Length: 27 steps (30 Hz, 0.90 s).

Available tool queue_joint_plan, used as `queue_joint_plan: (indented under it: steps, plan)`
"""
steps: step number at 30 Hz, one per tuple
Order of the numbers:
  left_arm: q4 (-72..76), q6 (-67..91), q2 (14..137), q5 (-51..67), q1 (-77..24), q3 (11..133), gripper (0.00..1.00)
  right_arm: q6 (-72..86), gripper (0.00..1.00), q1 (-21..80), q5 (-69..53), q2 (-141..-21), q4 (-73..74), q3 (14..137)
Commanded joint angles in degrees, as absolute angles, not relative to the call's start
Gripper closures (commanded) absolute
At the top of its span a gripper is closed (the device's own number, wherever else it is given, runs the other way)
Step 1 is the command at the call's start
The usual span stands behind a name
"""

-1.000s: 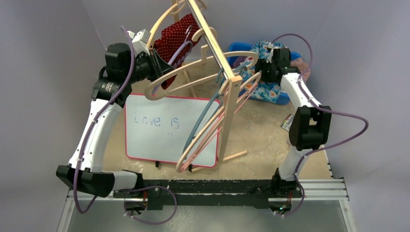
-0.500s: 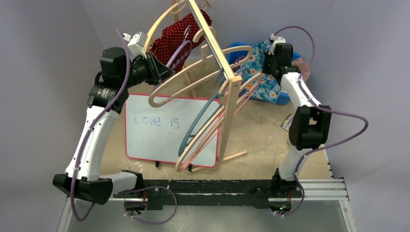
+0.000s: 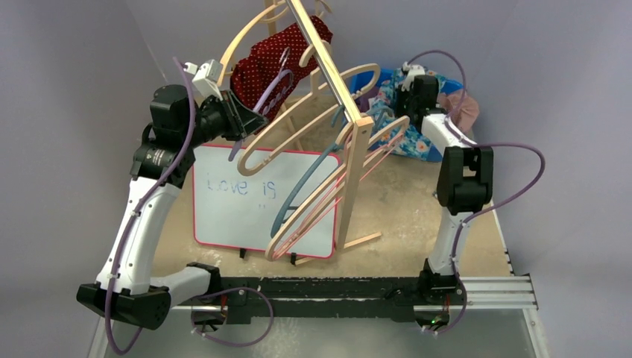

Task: Remove the skirt from the hanger
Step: Adjust the skirt at the center of the board.

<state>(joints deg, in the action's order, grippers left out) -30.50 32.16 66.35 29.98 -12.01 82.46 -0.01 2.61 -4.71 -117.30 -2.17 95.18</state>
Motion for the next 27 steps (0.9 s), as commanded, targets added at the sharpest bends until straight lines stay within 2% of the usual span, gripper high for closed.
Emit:
queue_joint_plan:
  steps: [1, 4, 9, 13, 17, 22, 24, 27]
  plan:
    - [-24.2, 33.0, 63.9, 30.1, -11.7, 82.6, 1.0, 5.1, 1.0, 4.9, -11.6, -108.2, -5.4, 86.2]
    - [-23.2, 33.4, 63.9, 30.1, -11.7, 82.2, 1.0, 6.4, 1.0, 4.9, -11.1, -101.6, -2.1, 88.5]
    - [-22.7, 33.4, 64.0, 30.6, -11.7, 82.0, 1.0, 2.7, 1.0, 4.9, -7.1, -98.2, 8.6, 105.8]
    - [-22.5, 33.3, 64.3, 31.3, -11.7, 82.1, 1.0, -0.9, 1.0, 4.9, -8.4, -96.4, 7.3, 113.3]
    - [-22.2, 33.5, 64.4, 31.7, -11.7, 82.0, 1.0, -4.7, 1.0, 4.9, -10.8, -98.3, 8.0, 123.4]
    - [-22.1, 33.2, 64.2, 31.4, -11.6, 81.3, 1.0, -7.3, 1.0, 4.9, -10.6, -105.9, 11.4, 143.4]
    - [-22.0, 33.2, 64.2, 31.4, -11.7, 81.0, 1.0, -7.2, 1.0, 4.9, -10.8, -107.6, 11.2, 145.7]
    - [-22.0, 32.9, 64.4, 31.3, -11.7, 81.1, 1.0, -7.0, 1.0, 4.9, -11.9, -106.2, 7.6, 141.6]
